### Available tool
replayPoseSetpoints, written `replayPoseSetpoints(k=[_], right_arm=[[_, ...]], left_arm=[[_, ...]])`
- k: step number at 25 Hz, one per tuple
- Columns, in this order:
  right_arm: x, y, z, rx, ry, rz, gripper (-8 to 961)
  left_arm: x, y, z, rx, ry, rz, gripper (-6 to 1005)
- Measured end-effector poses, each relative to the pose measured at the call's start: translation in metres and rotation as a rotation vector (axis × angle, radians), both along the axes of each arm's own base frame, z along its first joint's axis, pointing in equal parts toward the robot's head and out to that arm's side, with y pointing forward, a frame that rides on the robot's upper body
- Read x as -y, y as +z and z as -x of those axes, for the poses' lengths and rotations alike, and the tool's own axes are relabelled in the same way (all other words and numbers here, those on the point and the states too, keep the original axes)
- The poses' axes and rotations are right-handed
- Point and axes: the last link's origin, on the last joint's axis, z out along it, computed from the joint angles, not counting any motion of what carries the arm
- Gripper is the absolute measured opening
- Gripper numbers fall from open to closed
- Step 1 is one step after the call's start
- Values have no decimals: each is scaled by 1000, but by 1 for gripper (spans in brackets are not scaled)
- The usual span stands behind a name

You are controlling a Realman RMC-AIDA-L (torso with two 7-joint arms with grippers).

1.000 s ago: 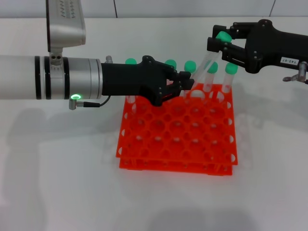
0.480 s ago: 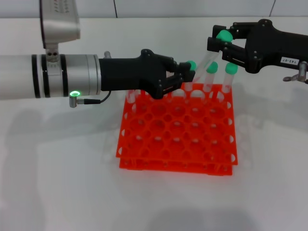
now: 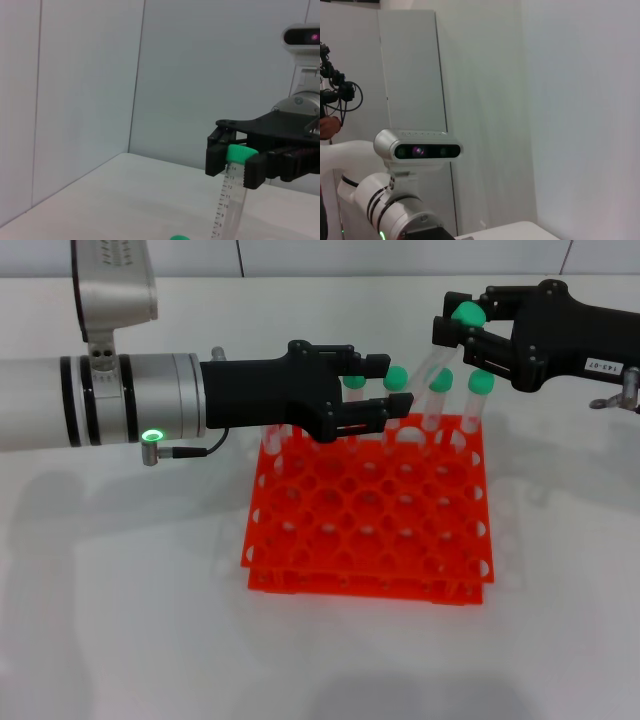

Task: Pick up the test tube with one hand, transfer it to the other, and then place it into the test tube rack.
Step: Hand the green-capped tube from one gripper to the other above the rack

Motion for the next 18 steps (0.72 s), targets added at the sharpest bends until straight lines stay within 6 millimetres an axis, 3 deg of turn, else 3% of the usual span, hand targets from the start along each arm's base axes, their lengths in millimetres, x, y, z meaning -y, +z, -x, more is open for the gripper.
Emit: replayPoseSetpoints(k=[7, 10, 17, 18], right_arm=[[0, 1, -1, -1, -4, -3, 266], [1, 1, -3, -1, -8, -4, 266], [1, 2, -5, 0, -13, -7, 266], [1, 3, -5, 0, -14, -7, 266]], left_arm=[[0, 0, -4, 3, 3, 22, 605], [-3, 6, -7, 7, 15, 24, 627], [-5, 35, -6, 0, 48, -11, 636], [-6, 48, -4, -3, 72, -28, 635]])
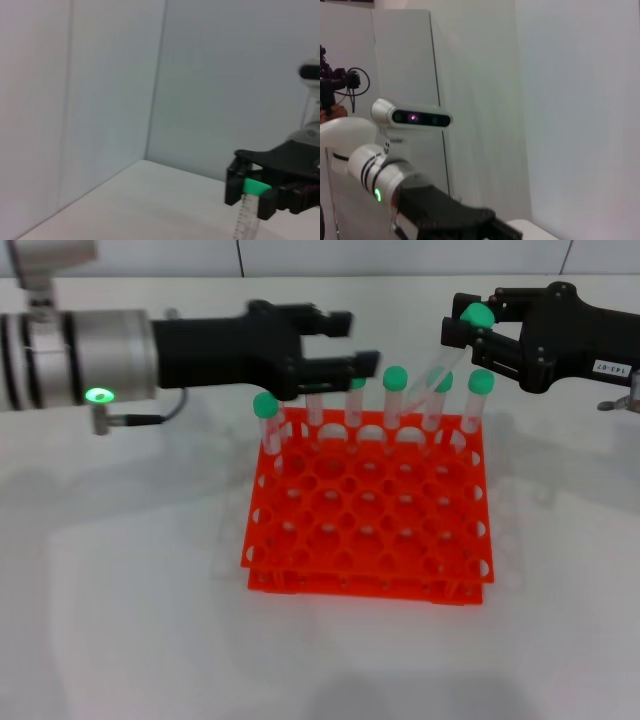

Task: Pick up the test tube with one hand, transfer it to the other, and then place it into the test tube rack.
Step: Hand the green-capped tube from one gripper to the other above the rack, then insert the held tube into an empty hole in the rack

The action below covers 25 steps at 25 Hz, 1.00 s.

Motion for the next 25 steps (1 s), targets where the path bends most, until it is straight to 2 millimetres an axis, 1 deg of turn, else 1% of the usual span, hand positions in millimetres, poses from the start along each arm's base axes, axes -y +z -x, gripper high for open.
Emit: replayPoseSetpoints(k=[2, 3, 4, 8, 10, 11, 12, 15, 19, 24, 25], right_arm=[[0, 0, 0, 0, -1, 0, 266], [0, 0, -1, 0, -2, 0, 266], [0, 0, -1, 0, -2, 0, 266], [1, 0, -2, -1, -6, 2, 266], [1, -1, -2, -2, -6, 3, 266], [1, -1, -2, -2, -6, 3, 266], [1, -1, -2, -3, -7, 3, 266], [1, -2, -2, -4, -10, 5, 266], [2, -4, -2, -4, -10, 9, 266], [3, -6, -1, -9, -9, 16, 266], [3, -6, -1, -12, -9, 17, 266]], left_arm=[[0, 11, 2, -1, 28, -10, 638], [0, 11, 2, -1, 28, -10, 639], [0, 20, 4, -3, 45, -20, 640], [5, 46, 11, -2, 86, -45, 645], [12, 65, 19, 26, 132, -53, 648], [12, 65, 19, 26, 132, -53, 649], [14, 70, 22, 40, 145, -55, 650], [22, 84, 35, 89, 187, -73, 654], [32, 93, 50, 126, 230, -97, 659], [48, 98, 66, 132, 271, -82, 865], [53, 98, 69, 124, 276, -71, 869]])
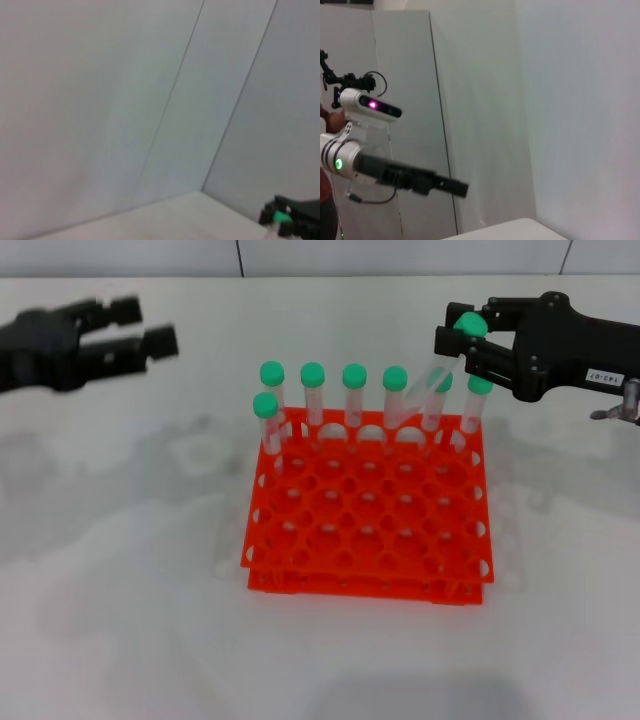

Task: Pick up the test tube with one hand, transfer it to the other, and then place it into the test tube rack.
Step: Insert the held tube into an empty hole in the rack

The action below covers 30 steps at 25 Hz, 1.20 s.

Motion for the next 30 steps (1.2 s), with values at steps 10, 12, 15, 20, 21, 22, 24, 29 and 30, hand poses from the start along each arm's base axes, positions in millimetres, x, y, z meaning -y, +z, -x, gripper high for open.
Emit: replayPoseSetpoints(k=[10, 12, 15, 20, 21, 22, 24, 29, 30], right_arm=[[4, -7, 3, -44, -7, 29, 266], [6, -11, 4, -57, -12, 44, 266], [5, -18, 5, -51, -20, 53, 266], [3, -30, 14, -37, -24, 65, 266], [1, -32, 15, -34, -26, 63, 266], [0, -32, 16, -31, -28, 59, 266], [-1, -33, 19, -34, -27, 59, 266], [-7, -43, 28, -10, -25, 60, 266], [-7, -45, 30, -6, -22, 62, 266]], left_arm=[[26, -5, 40, -131, 130, 96, 887], [30, -8, 47, -178, 148, 121, 886], [32, -13, 56, -265, 161, 163, 884], [37, -22, 69, -371, 143, 194, 884], [37, -23, 70, -375, 138, 193, 884], [37, -25, 71, -380, 128, 191, 884], [38, -28, 71, -381, 112, 189, 884], [38, -32, 70, -383, 82, 193, 884], [38, -33, 70, -384, 81, 195, 884]])
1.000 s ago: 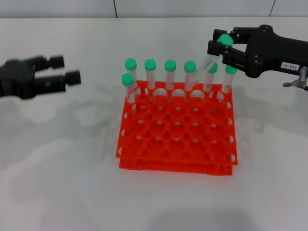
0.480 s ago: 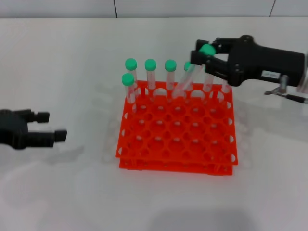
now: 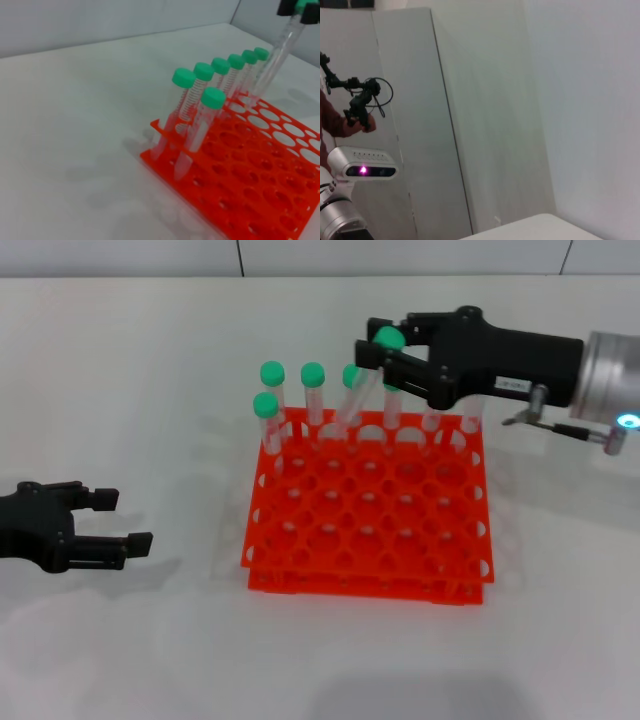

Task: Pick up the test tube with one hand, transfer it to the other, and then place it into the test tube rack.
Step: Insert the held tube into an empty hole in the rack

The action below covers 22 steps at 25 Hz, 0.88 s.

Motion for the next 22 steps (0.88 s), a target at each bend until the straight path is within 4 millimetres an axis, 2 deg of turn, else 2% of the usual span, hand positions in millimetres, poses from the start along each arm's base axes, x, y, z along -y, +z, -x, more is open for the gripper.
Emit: replayPoseSetpoints(k=[14, 22], right_arm=[[-4, -12, 16, 18, 29, 26, 266], [-7, -23, 18, 60, 5, 25, 266]], left_arm=[[2, -6, 0, -14, -23, 22, 884], [3, -9, -1, -11, -24, 27, 884]])
